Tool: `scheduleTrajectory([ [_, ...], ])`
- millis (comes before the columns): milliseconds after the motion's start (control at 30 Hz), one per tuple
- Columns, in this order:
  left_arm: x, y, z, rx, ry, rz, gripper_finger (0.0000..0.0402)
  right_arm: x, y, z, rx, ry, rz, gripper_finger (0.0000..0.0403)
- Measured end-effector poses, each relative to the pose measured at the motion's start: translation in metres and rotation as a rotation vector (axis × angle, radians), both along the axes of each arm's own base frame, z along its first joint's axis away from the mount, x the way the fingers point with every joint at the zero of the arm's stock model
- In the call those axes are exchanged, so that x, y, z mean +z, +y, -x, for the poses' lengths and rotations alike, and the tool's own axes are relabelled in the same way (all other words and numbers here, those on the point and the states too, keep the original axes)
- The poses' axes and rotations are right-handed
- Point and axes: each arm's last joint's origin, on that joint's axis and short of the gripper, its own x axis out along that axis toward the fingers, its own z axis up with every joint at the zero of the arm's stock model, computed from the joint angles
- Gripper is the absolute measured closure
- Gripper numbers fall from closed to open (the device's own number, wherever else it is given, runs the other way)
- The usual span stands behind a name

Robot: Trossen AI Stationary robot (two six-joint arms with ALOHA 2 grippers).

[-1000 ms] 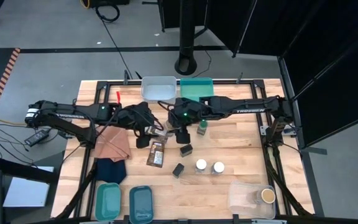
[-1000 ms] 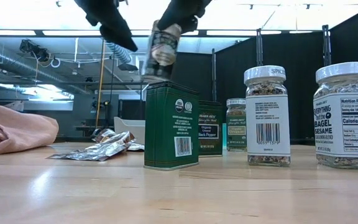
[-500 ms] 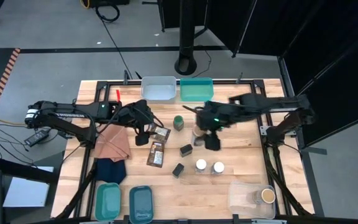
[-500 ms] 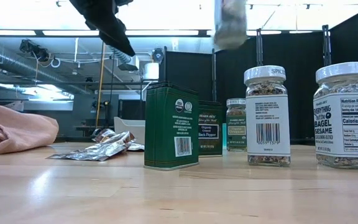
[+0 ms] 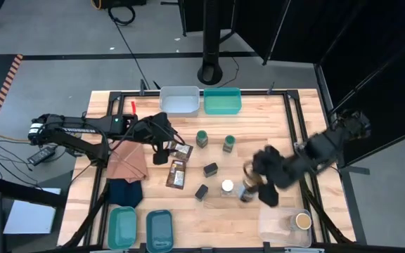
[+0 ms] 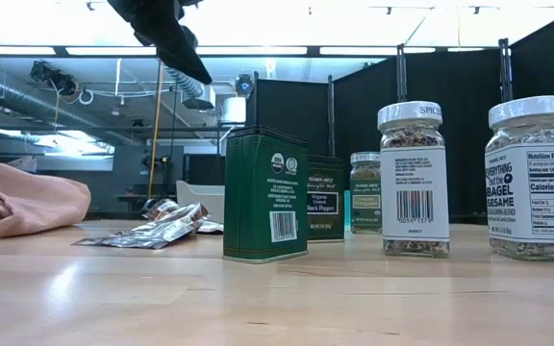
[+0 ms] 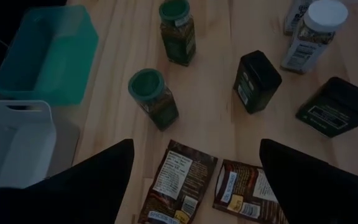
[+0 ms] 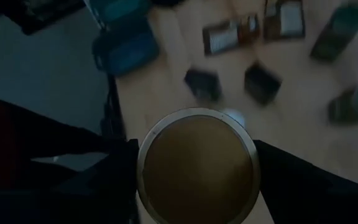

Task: Sort spices by type
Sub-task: Put the gold spice bottle into the transparent bin

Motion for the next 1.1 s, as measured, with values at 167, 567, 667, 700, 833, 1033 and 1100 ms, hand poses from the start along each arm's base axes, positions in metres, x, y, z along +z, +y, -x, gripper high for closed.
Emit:
scheduleTrajectory([
  [167, 0.001, 0.000, -0.001, -0.001, -0.019, -0.001, 0.0049, -0.018, 0.029, 0.016, -0.121, 0.113, 0.030, 0.0116],
  [567, 0.006, 0.000, -0.005, 0.000, -0.082, -0.005, 0.0049, -0.054, 0.082, 0.047, -0.361, 0.240, 0.089, 0.0116],
  [667, 0.006, 0.001, -0.005, 0.013, -0.082, -0.017, 0.0049, -0.062, 0.093, 0.052, -0.381, 0.247, 0.086, 0.0116],
  [700, 0.006, 0.001, -0.005, 0.018, -0.083, -0.022, 0.0049, -0.065, 0.097, 0.053, -0.391, 0.252, 0.089, 0.0116],
  [833, 0.007, 0.001, -0.006, 0.028, -0.095, -0.030, 0.0049, -0.078, 0.107, 0.059, -0.424, 0.289, 0.091, 0.0116],
  [1033, 0.008, 0.002, -0.007, 0.052, -0.109, -0.050, 0.0049, -0.092, 0.120, 0.065, -0.453, 0.320, 0.105, 0.0116],
  [1100, 0.008, 0.003, -0.007, 0.059, -0.109, -0.056, 0.0049, -0.097, 0.125, 0.066, -0.464, 0.323, 0.115, 0.0116],
])
